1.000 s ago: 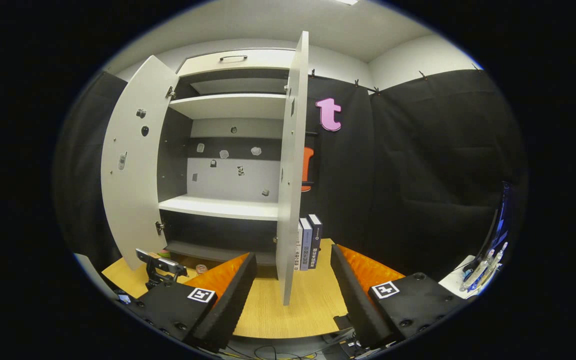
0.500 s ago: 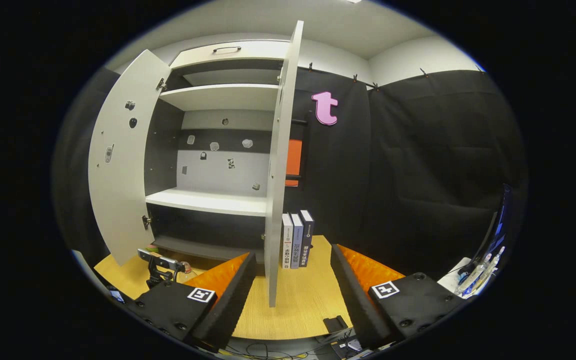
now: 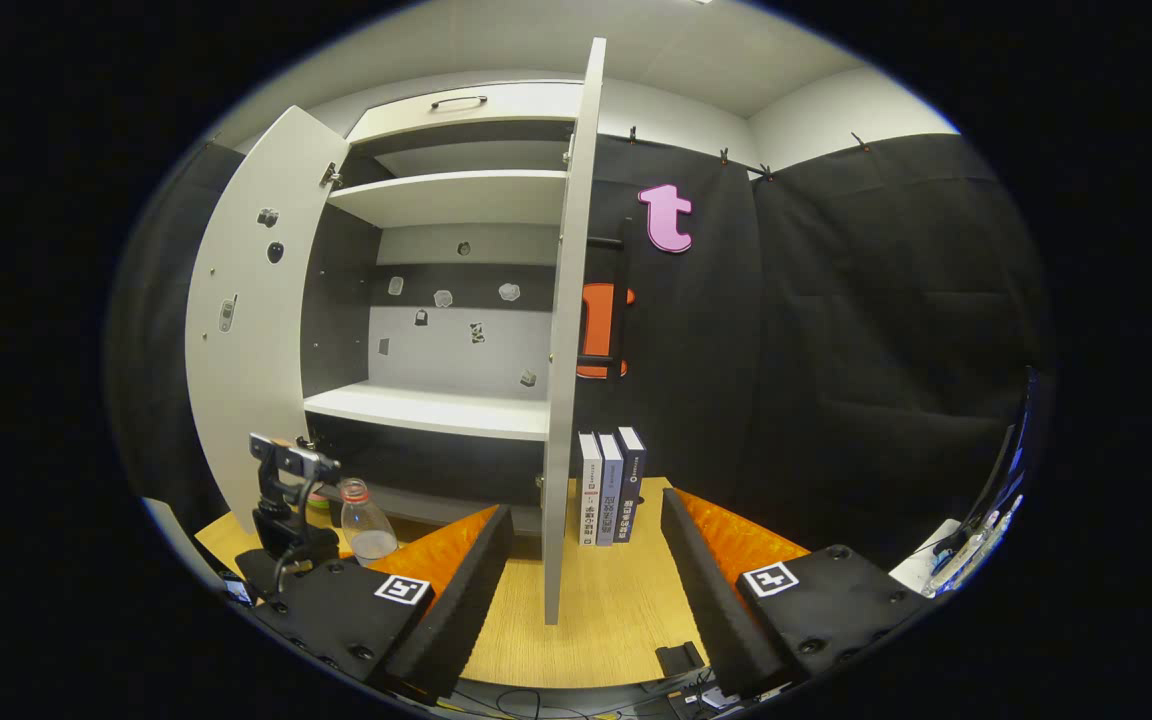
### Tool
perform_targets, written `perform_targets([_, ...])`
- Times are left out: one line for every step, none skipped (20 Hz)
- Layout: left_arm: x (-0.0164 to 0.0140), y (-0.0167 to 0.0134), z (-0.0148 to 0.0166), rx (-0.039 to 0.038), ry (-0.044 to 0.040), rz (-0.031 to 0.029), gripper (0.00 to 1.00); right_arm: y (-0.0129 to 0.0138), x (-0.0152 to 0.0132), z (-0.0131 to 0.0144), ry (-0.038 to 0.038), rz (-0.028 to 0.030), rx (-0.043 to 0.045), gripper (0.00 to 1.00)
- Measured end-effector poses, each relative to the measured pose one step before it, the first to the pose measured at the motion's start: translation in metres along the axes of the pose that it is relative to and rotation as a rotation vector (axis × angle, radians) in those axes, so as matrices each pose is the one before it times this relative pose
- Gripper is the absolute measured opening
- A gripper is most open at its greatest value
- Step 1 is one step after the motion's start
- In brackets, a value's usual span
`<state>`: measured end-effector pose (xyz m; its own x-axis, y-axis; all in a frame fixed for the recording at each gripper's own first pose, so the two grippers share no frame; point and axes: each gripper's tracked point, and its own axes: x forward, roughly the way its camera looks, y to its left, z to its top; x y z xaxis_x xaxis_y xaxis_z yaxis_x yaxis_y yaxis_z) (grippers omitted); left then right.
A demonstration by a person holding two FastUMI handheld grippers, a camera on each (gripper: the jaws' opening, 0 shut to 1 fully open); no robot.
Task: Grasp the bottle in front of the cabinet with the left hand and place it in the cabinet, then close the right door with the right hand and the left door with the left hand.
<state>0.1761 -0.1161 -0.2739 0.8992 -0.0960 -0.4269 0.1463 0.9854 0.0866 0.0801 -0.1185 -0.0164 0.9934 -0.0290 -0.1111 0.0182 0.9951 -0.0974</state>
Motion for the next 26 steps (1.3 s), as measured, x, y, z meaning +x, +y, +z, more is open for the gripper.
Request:
perform_targets([-0.00369, -0.00333, 0.01285, -0.00856, -0.01128, -0.01022, 0.74, -0.00168, 0.0006, 0.00247, -0.00832, -0.0013, -0.00006, 0.97])
perform_targets([-0.00383, -0.00351, 0.01403, -0.00697, -0.0113, -0.01023, 0.74, -0.00275, -0.00089, 0.0017, -0.00548, -0.00201, 0.00076, 0.97])
perform_targets([-0.00312, -0.00277, 0.01395, -0.00428, -0.00884, -0.00894, 0.74, -0.00131, -0.00005, 0.00084, -0.00536, 0.00072, 0.00242, 0.97])
perform_targets([-0.00216, -0.00236, 0.01353, -0.00405, -0.00135, -0.00718, 0.74, -0.00212, 0.00196, 0.00078, -0.00442, 0.00015, 0.00426, 0.97])
perform_targets([-0.0011, -0.00126, 0.00974, -0.00564, 0.00773, -0.00295, 0.73, -0.00224, 0.00017, -0.00028, -0.00052, -0.00006, 0.00713, 0.97])
perform_targets([-0.00047, -0.00057, 0.01332, -0.00758, -0.00061, -0.00299, 0.74, -0.00296, -0.00015, -0.00209, 0.00246, 0.00072, 0.00843, 0.9])
perform_targets([0.00019, -0.00112, 0.0146, -0.00278, -0.00515, -0.00177, 0.73, -0.00313, 0.00002, -0.0017, 0.0027, -0.00105, 0.00915, 0.97])
perform_targets([0.00068, -0.00086, 0.0157, 0.00329, -0.01053, -0.00297, 0.73, -0.00456, 0.00099, -0.00049, 0.00011, -0.00254, 0.00836, 0.97])
perform_targets([0.00155, -0.00174, 0.01385, 0.00377, -0.01272, -0.00243, 0.73, -0.00488, 0.00014, 0.00007, -0.0012, -0.00514, 0.00534, 0.97])
perform_targets([0.00346, -0.00196, 0.01445, -0.00104, -0.0115, -0.00834, 0.73, -0.00471, 0.00086, 0.00025, -0.00114, -0.00723, 0.00236, 0.97])
perform_targets([0.00425, -0.00191, 0.01287, -0.00555, -0.01341, -0.00669, 0.74, -0.00467, 0.00022, 0.0001, -0.00115, -0.00787, 0.00119, 0.9])
perform_targets([0.00519, -0.00181, 0.014, -0.004, -0.01015, -0.00603, 0.73, -0.00542, 0.0012, 0.00099, -0.00139, -0.00665, 0.00196, 0.98])
perform_targets([0.00617, -0.00125, 0.01106, 0.00395, -0.00957, -0.00272, 0.74, -0.0042, 0.00103, 0.00058, -0.00144, -0.00567, 0.00306, 0.98])
perform_targets([0.00707, -0.00108, 0.01284, 0.0136, -0.00592, -0.00816, 0.74, -0.00404, 0.00219, 0.0007, -0.00096, -0.0061, 0.00247, 0.98])
perform_targets([0.00774, -0.00177, 0.01044, 0.01728, -0.00549, -0.00662, 0.73, -0.0051, 0.00088, 0.00047, -0.00054, -0.00697, 0.0017, 0.98])
perform_targets([0.0073, -0.0012, 0.01094, 0.01451, -0.00881, -0.00622, 0.74, -0.00514, 0.00095, 0.00069, -0.00137, -0.00747, 0.00231, 0.98])
perform_targets([0.00723, -0.00084, 0.00941, 0.01057, -0.00535, -0.00482, 0.73, -0.00345, 0.00168, 0.00095, -0.00132, -0.00809, 0.00271, 0.97])
perform_targets([0.00812, 0.00007, 0.00979, 0.00658, -0.00529, -0.00271, 0.73, -0.00408, 0.00215, 0.0006, 0.00017, -0.00665, 0.00228, 0.97])
perform_targets([0.00986, 0.00162, 0.01038, 0.00506, -0.01108, 0.00171, 0.73, -0.0022, 0.003, 0.00062, 0.00307, -0.00341, 0.00055, 0.97])
perform_targets([0.0075, 0.00332, 0.00864, 0.00579, -0.00718, 0.00873, 0.73, -0.00304, 0.00059, 0.00208, 0.00212, -0.00536, -0.00075, 0.97])
perform_targets([0.00843, 0.00348, 0.00752, 0.00289, -0.00252, 0.00683, 0.73, -0.00236, 0.00048, 0.00143, 0.00415, -0.00591, -0.0004, 0.97])
perform_targets([0.00869, 0.00286, 0.00601, -0.00392, -0.00128, 0.00069, 0.73, -0.0024, 0.00041, 0.00149, 0.00511, -0.00503, 0.00286, 0.97])
perform_targets([0.00898, 0.00062, 0.00513, -0.00847, 0.00636, -0.01002, 0.73, -0.00165, -0.00004, 0.0031, 0.00153, -0.00749, 0.00571, 0.97])
perform_targets([0.00918, 0.00147, 0.00524, -0.004, 0.00749, -0.00256, 0.73, -0.00221, 0.00087, 0.0034, 0.00141, -0.00908, 0.00513, 0.98])
perform_targets([0.0073, 0.00352, 0.00477, 0.00191, 0.00448, 0.00345, 0.73, -0.00187, -0.00058, 0.00121, 0.00588, -0.01054, 0.00323, 0.98])
perform_targets([0.00746, 0.0023, 0.00467, 0.00051, 0.00116, 0.0039, 0.73, -0.00197, 0.00107, -0.00032, 0.00781, -0.01083, 0.00119, 0.97])
